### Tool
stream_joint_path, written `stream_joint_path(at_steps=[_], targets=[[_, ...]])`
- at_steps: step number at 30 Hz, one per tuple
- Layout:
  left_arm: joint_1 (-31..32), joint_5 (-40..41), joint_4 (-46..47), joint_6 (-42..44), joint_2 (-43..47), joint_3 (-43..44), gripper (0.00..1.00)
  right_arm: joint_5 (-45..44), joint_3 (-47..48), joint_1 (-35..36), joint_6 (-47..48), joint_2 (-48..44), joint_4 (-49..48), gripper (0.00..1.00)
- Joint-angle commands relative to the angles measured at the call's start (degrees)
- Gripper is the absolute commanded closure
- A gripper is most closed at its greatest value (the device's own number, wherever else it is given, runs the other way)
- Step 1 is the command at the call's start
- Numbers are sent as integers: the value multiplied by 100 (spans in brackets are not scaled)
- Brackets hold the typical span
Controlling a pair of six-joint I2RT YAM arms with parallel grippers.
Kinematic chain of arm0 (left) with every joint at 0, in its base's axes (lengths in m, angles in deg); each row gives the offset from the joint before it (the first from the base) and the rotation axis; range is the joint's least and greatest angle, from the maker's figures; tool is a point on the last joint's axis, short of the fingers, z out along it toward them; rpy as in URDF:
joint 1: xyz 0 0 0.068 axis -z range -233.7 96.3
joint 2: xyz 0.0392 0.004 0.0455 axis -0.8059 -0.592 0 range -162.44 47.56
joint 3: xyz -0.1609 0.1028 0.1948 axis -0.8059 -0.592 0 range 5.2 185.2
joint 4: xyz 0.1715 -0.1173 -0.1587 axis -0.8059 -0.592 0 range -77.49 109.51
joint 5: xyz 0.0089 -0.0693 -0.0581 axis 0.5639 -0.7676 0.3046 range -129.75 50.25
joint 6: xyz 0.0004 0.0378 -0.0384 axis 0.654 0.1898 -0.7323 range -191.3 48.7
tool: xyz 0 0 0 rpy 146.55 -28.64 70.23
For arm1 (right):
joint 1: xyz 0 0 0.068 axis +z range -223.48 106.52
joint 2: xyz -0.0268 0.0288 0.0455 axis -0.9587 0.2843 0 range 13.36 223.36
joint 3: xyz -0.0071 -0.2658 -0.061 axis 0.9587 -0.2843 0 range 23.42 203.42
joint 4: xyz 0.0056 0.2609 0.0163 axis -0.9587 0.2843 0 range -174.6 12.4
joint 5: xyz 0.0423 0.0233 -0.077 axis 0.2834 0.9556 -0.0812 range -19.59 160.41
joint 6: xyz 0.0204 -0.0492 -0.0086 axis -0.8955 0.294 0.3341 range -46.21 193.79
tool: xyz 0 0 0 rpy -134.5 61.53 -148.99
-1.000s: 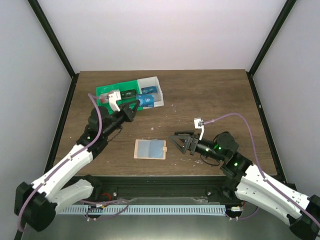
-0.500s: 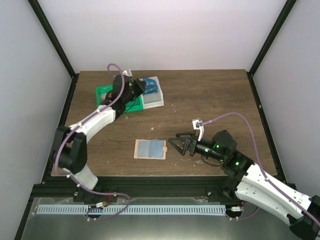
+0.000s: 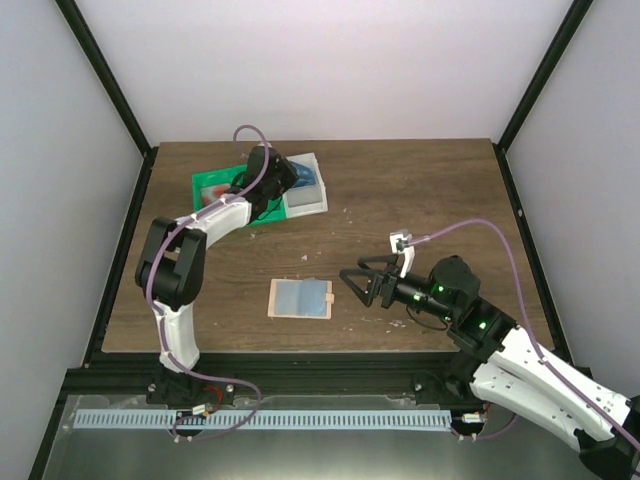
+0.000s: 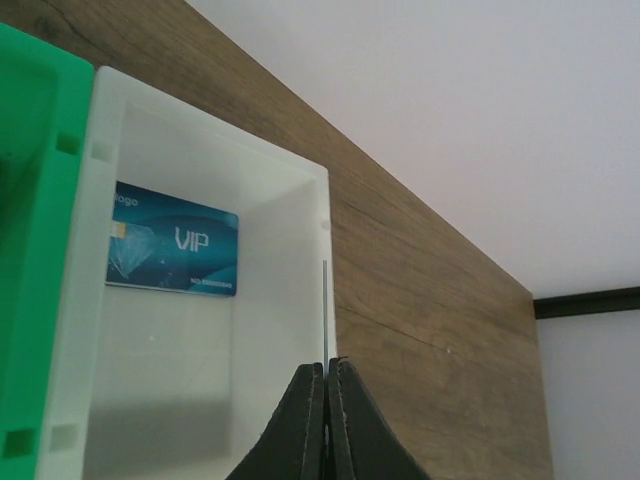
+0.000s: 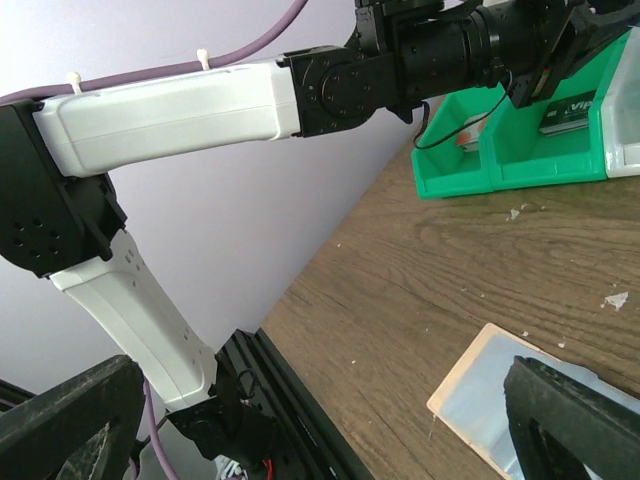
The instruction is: Take the credit cards out of the card holder
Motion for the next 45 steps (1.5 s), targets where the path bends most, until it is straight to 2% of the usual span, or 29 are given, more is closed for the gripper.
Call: stream_joint_path(at_steps=[1,17,32,45], targets=[[-62,186,74,185,-205,174,100,-137,221,-21,81,-9,154,0],[-93,628,2,895,-830,890,100,-225,332,-21,-57,122,278,0],[-93,877,-292,1125,-1470,1507,100,-276,363,-21,-156,147,334,0],[-91,862,-203,1089,-1790,1711,100,-325,380,-21,-165,183,388,0]])
